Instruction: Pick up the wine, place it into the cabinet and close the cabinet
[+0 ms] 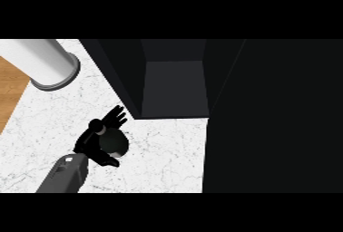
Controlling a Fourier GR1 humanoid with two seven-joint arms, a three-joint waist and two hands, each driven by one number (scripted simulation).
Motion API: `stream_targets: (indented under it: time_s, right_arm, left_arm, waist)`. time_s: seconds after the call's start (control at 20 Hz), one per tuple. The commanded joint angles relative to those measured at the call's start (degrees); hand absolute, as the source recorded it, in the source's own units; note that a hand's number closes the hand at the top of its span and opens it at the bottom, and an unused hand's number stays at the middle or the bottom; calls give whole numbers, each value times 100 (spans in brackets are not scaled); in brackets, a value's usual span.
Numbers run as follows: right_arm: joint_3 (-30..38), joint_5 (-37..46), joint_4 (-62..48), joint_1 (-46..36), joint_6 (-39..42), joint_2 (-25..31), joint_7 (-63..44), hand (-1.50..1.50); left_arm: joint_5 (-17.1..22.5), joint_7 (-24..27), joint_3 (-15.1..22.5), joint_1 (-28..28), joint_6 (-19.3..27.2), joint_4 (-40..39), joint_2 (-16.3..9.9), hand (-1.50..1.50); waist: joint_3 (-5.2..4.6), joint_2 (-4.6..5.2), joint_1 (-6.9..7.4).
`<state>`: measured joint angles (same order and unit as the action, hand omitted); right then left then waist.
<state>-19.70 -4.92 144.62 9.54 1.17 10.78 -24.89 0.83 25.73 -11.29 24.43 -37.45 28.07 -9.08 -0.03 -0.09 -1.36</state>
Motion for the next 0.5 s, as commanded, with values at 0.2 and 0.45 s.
stream_targets:
  time_s: [0.2, 0.45]
  right_arm:
    - [98, -445, 1434, -3, -177, 62, -890, -150]
    - [-65, -351, 1626, 226, -131, 67, -876, -150]
  left_arm:
    - [122, 98, 45, 154, -238, 36, 201, 150]
    - [-212, 496, 264, 132, 393, 130, 376, 150]
  waist:
    - [-2, -12, 55]
    - [-6, -21, -13]
